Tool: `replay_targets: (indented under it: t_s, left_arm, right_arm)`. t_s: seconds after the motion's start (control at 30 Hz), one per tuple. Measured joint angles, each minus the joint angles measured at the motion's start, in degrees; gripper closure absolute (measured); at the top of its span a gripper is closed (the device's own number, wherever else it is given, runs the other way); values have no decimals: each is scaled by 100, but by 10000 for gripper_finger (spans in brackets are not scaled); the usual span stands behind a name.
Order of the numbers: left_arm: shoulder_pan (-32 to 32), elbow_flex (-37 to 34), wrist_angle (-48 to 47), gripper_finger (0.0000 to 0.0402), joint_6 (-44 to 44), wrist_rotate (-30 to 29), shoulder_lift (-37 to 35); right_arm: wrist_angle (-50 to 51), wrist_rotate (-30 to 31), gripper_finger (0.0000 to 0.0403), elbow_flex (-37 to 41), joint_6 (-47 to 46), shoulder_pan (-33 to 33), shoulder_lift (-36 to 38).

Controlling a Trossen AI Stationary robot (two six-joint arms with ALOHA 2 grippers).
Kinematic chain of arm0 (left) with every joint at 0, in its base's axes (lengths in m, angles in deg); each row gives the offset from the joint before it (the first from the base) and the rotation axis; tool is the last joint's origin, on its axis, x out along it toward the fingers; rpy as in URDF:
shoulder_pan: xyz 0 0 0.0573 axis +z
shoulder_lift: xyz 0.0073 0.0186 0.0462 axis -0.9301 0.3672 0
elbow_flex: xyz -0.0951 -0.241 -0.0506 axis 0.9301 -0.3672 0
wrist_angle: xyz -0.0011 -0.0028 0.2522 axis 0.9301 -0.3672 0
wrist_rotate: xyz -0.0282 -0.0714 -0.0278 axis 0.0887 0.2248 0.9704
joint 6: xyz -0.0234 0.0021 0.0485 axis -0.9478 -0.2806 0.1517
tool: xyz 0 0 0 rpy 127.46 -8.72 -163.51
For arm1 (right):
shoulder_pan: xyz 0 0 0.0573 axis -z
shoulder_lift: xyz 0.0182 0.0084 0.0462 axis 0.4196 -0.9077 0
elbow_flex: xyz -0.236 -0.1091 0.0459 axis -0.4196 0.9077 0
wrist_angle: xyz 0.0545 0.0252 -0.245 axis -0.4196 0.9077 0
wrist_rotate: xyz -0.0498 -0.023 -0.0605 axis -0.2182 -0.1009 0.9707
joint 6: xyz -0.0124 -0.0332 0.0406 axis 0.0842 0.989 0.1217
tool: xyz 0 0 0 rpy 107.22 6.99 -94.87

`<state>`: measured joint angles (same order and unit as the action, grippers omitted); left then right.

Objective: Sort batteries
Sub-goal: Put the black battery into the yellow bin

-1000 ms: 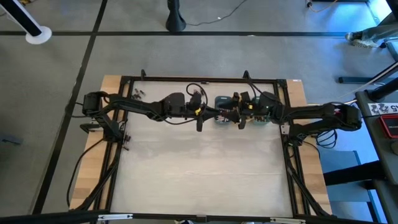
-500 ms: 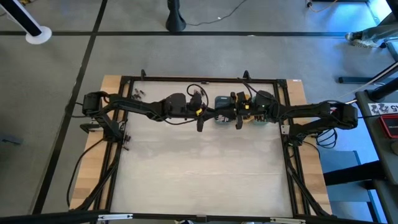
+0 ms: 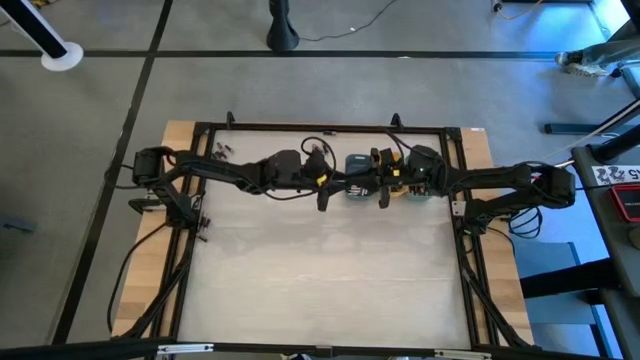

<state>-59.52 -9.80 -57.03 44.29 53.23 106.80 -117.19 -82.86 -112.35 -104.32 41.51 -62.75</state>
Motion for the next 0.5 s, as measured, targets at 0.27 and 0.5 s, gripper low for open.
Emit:
replay_targets:
  t_s: [0.27, 0.5]
  left_arm:
    - [350, -7, -890, 206, 15, -46, -7]
    - [615, -9, -1960, 186, -321, -29, -11]
  right_arm:
    - [1330, -85, 375, 0, 71, 472, 552]
    - [4168, 752, 375, 0, 490, 1176, 1097]
